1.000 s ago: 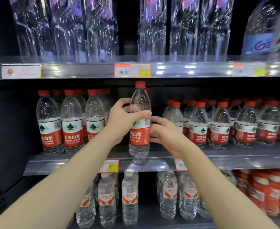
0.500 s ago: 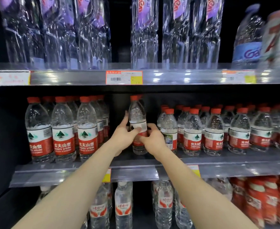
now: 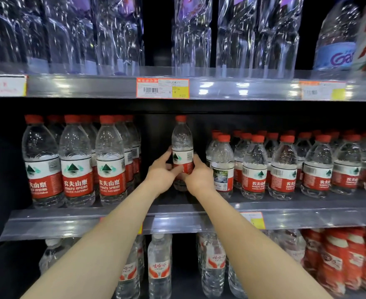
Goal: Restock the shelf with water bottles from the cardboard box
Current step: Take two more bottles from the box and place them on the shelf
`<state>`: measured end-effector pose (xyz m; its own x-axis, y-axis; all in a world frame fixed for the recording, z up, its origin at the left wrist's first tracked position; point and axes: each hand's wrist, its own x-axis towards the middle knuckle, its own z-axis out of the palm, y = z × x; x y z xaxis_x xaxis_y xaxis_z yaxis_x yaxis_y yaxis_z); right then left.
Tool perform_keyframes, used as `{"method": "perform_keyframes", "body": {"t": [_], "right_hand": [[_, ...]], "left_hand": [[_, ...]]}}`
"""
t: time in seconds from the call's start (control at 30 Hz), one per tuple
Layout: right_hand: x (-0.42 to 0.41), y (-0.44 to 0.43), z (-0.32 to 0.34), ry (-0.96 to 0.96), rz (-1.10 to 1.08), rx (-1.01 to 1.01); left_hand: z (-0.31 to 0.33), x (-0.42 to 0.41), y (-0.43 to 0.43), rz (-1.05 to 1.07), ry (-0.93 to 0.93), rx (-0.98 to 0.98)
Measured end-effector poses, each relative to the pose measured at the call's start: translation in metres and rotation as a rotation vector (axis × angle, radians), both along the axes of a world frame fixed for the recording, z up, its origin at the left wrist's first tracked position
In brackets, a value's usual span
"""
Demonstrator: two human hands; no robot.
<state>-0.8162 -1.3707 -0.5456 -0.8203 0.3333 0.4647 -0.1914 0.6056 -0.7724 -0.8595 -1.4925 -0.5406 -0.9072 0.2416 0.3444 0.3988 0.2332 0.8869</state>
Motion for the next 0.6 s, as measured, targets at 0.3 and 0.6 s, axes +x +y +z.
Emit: {"method": "perform_keyframes", "body": {"t": [0.3,0.6], "right_hand": [[-0.01,-0.002,-0.003,-0.04,-0.112,0.009],[-0.018,-0.003,-0.004,-0.11,-0.178,0.034]], "left_hand": [[0.004,-0.009,0.012,0.008,0.026,-0.032],[0.0,-0.017,0.019,0.028,0.024,-0.071]]}}
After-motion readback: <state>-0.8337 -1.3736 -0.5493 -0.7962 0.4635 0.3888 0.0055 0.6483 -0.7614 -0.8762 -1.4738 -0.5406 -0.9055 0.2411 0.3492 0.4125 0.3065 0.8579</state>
